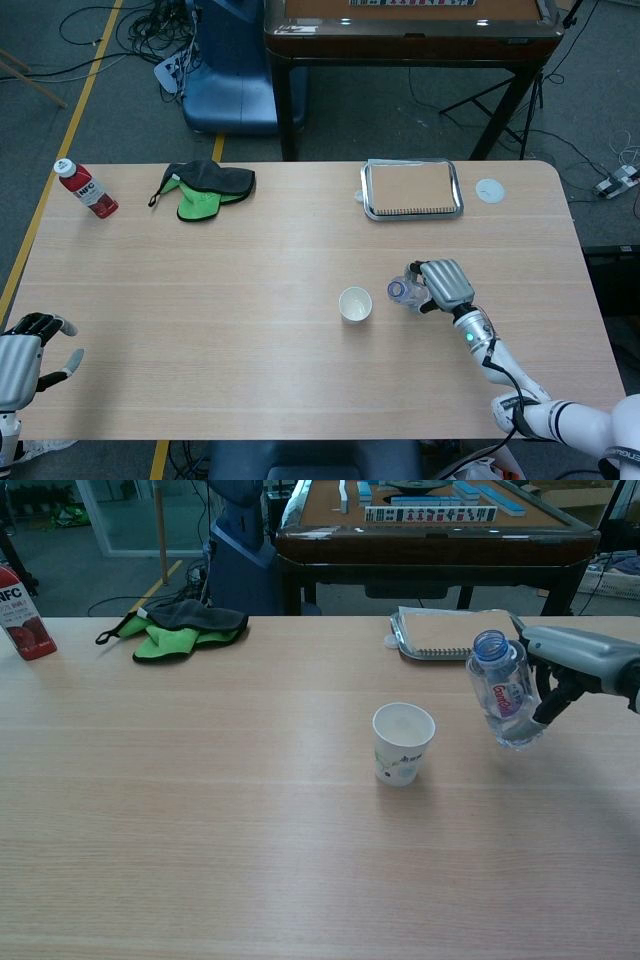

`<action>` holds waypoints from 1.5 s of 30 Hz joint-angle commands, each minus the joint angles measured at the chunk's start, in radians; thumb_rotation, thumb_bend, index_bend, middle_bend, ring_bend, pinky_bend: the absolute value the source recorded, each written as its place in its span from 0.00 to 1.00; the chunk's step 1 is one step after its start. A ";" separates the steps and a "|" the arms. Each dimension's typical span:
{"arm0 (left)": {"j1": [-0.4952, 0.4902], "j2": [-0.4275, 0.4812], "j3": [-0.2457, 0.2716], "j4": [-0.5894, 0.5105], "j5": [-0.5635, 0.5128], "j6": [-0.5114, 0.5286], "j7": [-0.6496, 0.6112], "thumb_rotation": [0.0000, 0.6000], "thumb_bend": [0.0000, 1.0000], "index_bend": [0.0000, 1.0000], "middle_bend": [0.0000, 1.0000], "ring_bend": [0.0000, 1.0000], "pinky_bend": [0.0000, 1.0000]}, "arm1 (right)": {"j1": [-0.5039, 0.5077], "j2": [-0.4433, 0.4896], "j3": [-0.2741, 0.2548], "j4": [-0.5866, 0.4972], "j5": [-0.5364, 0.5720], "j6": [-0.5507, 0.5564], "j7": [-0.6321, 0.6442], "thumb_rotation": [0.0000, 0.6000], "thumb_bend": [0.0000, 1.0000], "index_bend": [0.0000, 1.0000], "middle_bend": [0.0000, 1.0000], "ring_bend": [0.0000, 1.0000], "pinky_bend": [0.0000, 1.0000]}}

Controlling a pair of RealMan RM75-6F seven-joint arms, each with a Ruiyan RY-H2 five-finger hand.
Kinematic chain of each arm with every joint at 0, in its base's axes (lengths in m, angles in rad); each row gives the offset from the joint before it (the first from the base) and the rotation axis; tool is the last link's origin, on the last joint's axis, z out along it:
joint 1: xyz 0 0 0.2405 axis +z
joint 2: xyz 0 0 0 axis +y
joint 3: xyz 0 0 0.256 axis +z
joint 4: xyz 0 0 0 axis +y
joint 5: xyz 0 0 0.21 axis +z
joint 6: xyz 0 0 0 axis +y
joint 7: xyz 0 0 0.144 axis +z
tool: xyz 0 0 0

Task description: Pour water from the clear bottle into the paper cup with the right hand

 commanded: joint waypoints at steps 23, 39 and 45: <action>-0.001 -0.001 0.002 0.002 0.000 -0.003 0.000 1.00 0.24 0.50 0.45 0.33 0.60 | -0.109 -0.275 0.032 0.434 -0.182 0.110 0.509 1.00 0.01 0.62 0.54 0.48 0.57; 0.000 0.000 0.003 0.002 0.000 -0.002 -0.002 1.00 0.24 0.50 0.45 0.33 0.60 | -0.123 -0.343 0.051 0.541 -0.188 0.064 0.667 1.00 0.00 0.62 0.50 0.44 0.57; 0.000 0.000 0.003 0.002 0.000 -0.002 -0.002 1.00 0.24 0.50 0.45 0.33 0.60 | -0.123 -0.337 0.049 0.542 -0.202 0.060 0.678 1.00 0.00 0.62 0.45 0.40 0.57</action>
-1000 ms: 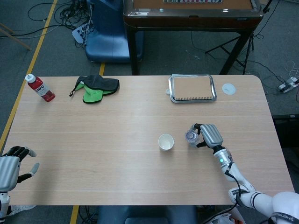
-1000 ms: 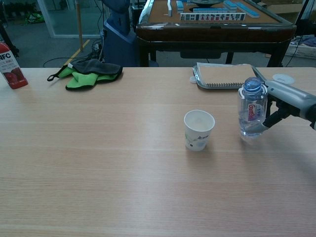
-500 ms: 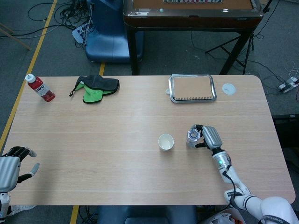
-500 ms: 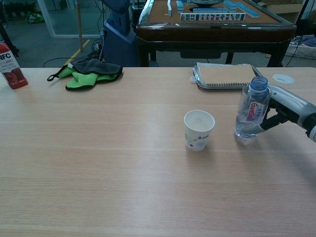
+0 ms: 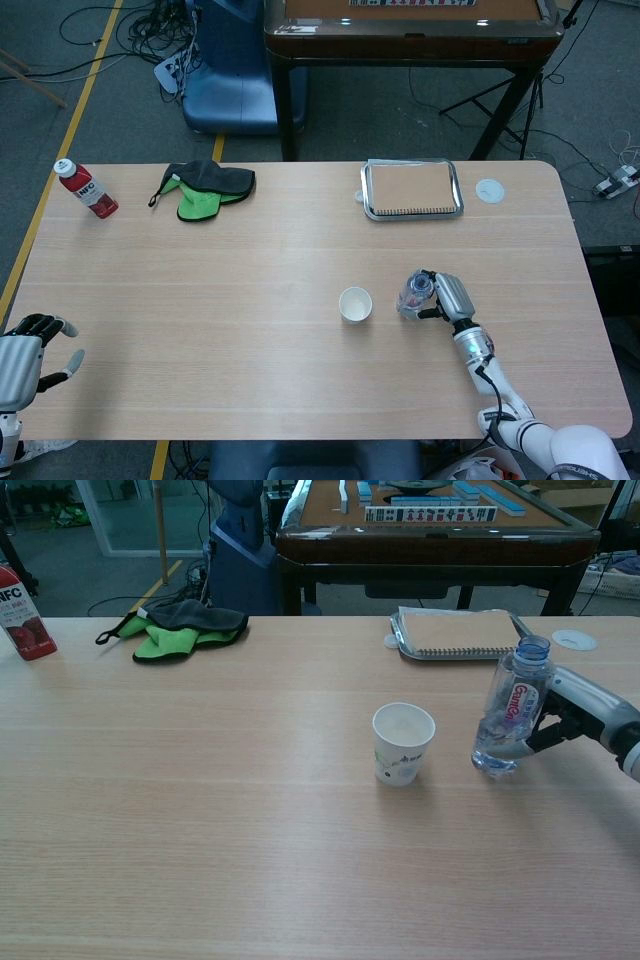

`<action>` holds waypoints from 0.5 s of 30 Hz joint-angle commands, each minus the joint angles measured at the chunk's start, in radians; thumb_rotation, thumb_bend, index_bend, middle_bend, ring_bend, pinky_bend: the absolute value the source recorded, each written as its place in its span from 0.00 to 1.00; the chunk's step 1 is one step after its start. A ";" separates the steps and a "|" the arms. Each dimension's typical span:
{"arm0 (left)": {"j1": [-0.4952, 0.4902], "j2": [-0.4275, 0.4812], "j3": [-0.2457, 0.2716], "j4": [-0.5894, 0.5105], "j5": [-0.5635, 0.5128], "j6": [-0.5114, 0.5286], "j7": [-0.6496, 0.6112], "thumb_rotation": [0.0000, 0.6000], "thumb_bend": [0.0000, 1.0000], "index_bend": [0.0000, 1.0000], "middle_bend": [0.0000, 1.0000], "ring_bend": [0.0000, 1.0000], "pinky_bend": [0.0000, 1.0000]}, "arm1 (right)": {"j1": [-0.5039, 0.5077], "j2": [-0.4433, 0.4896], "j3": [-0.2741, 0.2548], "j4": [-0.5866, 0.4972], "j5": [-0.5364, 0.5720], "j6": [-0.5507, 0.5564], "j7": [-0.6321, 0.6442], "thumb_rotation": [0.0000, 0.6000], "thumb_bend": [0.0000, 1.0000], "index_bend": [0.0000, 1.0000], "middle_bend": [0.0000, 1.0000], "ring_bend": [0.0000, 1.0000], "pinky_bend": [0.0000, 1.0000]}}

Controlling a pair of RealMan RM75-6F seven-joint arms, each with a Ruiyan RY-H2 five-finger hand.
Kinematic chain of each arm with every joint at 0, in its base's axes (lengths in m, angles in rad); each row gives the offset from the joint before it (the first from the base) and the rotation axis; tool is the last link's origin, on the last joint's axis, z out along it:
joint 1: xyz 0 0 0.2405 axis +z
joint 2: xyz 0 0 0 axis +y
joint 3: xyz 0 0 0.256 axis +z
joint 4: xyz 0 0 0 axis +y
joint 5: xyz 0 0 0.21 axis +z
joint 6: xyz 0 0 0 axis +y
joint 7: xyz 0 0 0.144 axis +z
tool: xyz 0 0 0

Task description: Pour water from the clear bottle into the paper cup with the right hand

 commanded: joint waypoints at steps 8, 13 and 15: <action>-0.001 -0.001 -0.001 0.001 -0.002 -0.002 0.002 1.00 0.24 0.50 0.45 0.33 0.60 | 0.008 0.085 -0.007 -0.100 -0.023 -0.014 -0.047 1.00 0.00 0.38 0.30 0.26 0.51; -0.002 -0.002 0.000 0.001 0.000 -0.002 0.005 1.00 0.24 0.50 0.45 0.33 0.60 | 0.007 0.165 -0.001 -0.213 -0.013 -0.032 -0.121 1.00 0.00 0.29 0.25 0.21 0.48; -0.002 -0.003 0.001 0.001 0.001 -0.003 0.007 1.00 0.24 0.50 0.45 0.33 0.60 | 0.005 0.187 0.002 -0.244 -0.004 -0.041 -0.144 1.00 0.00 0.28 0.24 0.20 0.48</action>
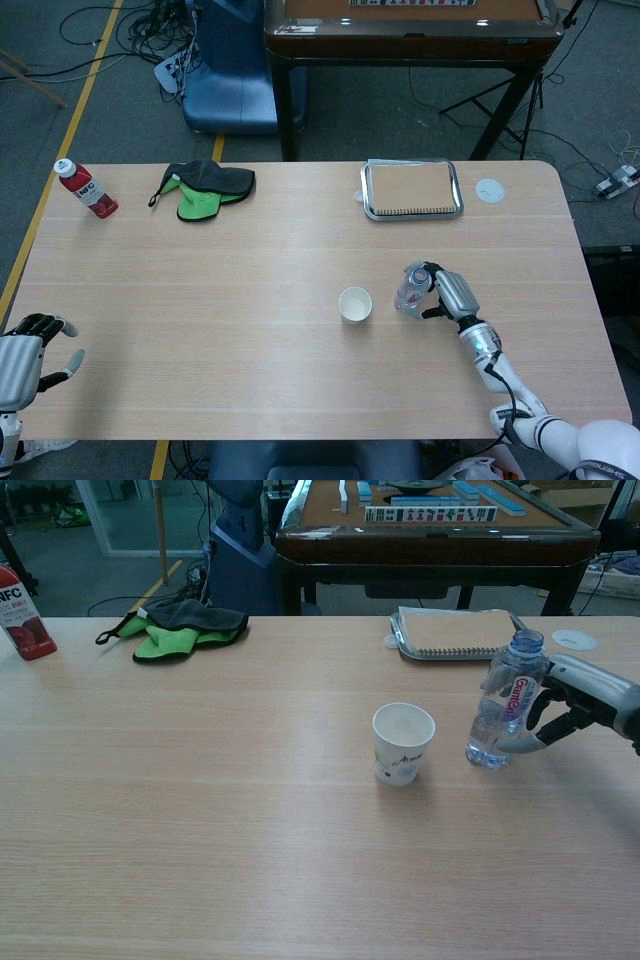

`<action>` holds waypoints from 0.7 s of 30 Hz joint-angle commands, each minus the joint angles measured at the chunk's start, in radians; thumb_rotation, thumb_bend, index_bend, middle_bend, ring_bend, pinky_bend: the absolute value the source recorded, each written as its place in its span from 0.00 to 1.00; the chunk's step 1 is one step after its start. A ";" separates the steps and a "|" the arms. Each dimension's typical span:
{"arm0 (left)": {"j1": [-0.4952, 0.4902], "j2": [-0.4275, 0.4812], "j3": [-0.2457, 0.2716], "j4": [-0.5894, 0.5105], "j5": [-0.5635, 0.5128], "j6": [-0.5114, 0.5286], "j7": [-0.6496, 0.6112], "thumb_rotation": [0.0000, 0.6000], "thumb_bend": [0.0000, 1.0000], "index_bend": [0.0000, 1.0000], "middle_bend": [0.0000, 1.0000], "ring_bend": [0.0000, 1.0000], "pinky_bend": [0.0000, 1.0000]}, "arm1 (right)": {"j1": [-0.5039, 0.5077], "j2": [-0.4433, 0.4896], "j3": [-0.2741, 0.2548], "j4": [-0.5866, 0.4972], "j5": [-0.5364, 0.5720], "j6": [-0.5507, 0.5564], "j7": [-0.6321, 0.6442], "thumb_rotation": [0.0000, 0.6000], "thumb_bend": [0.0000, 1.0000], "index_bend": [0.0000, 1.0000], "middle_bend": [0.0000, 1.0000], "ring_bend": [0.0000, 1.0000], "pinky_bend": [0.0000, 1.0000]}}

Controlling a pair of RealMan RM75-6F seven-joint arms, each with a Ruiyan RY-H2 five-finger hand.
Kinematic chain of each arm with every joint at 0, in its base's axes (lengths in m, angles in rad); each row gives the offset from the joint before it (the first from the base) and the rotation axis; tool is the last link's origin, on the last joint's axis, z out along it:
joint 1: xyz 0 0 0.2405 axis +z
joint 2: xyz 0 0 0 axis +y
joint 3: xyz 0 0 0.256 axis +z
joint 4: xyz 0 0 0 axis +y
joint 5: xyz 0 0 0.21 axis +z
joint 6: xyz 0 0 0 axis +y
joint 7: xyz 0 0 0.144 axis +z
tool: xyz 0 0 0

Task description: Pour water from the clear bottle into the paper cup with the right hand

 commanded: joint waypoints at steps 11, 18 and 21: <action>-0.004 -0.007 0.003 0.005 0.001 -0.008 0.010 1.00 0.24 0.50 0.45 0.33 0.60 | -0.020 0.178 0.009 -0.233 0.031 -0.023 -0.177 1.00 0.00 0.16 0.14 0.13 0.40; -0.004 -0.010 0.005 0.004 0.005 -0.008 0.018 1.00 0.24 0.50 0.45 0.33 0.60 | -0.042 0.307 0.025 -0.413 0.093 -0.030 -0.336 1.00 0.00 0.14 0.12 0.11 0.38; -0.005 -0.011 0.005 0.002 0.005 -0.008 0.022 1.00 0.24 0.50 0.45 0.33 0.60 | -0.050 0.365 0.028 -0.496 0.131 -0.042 -0.417 1.00 0.00 0.14 0.12 0.11 0.38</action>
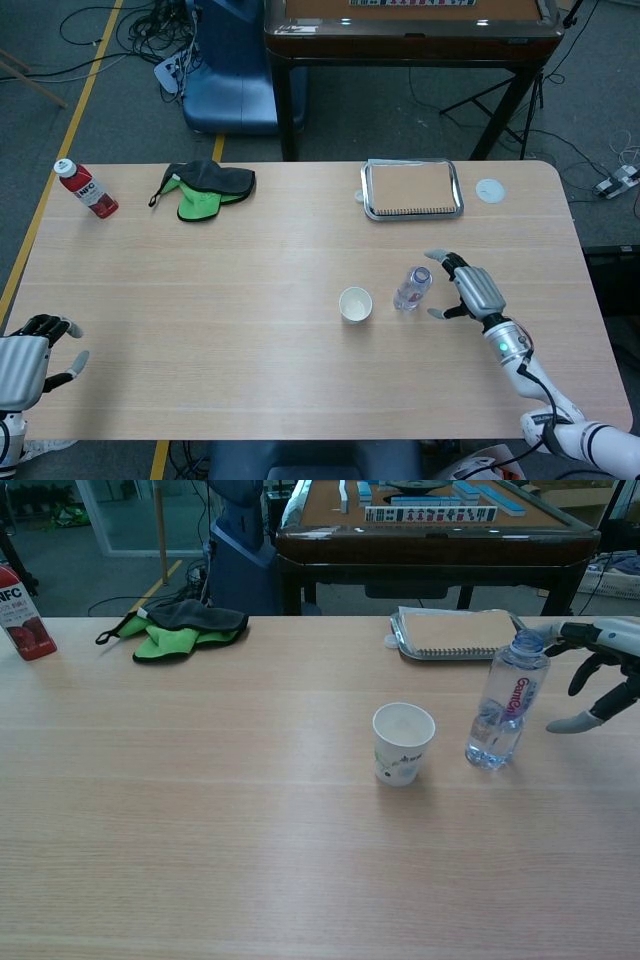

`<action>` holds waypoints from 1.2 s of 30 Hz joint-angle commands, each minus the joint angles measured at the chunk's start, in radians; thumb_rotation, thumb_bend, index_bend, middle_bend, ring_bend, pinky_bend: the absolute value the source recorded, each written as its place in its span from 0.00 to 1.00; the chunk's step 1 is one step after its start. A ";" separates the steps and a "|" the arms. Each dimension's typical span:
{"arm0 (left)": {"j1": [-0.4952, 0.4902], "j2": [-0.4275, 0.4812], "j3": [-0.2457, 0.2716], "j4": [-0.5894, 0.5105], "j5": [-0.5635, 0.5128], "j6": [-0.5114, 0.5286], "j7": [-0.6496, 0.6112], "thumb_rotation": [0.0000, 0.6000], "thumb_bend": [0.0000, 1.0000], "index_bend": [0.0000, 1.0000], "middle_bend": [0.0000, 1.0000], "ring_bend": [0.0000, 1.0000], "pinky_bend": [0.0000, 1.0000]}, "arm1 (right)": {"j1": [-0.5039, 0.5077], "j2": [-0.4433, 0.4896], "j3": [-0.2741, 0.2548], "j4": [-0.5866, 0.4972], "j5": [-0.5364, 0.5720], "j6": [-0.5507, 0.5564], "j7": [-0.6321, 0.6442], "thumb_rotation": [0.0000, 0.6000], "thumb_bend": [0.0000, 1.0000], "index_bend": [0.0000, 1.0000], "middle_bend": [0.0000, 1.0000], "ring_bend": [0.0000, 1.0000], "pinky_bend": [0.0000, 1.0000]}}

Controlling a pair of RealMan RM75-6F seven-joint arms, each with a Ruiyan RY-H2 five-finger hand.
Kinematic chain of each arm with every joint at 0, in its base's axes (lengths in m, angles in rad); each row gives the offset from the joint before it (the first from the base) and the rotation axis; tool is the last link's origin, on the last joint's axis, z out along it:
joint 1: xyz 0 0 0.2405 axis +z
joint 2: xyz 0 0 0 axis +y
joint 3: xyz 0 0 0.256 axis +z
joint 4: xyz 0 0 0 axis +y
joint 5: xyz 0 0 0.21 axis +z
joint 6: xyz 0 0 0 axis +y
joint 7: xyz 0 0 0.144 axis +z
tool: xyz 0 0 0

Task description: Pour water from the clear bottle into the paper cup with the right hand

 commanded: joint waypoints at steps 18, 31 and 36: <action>0.000 0.001 0.002 -0.017 0.017 0.011 0.026 1.00 0.24 0.50 0.45 0.33 0.60 | -0.102 0.431 -0.028 -0.597 0.293 0.126 -0.649 1.00 0.00 0.14 0.12 0.11 0.38; -0.001 -0.008 0.004 -0.016 0.022 0.011 0.044 1.00 0.24 0.50 0.45 0.33 0.60 | -0.251 0.461 -0.089 -0.584 0.099 0.327 -0.582 1.00 0.00 0.14 0.13 0.11 0.38; 0.000 -0.012 0.003 -0.011 0.022 0.015 0.043 1.00 0.24 0.50 0.45 0.33 0.60 | -0.296 0.449 -0.108 -0.546 0.037 0.377 -0.553 1.00 0.00 0.14 0.13 0.11 0.38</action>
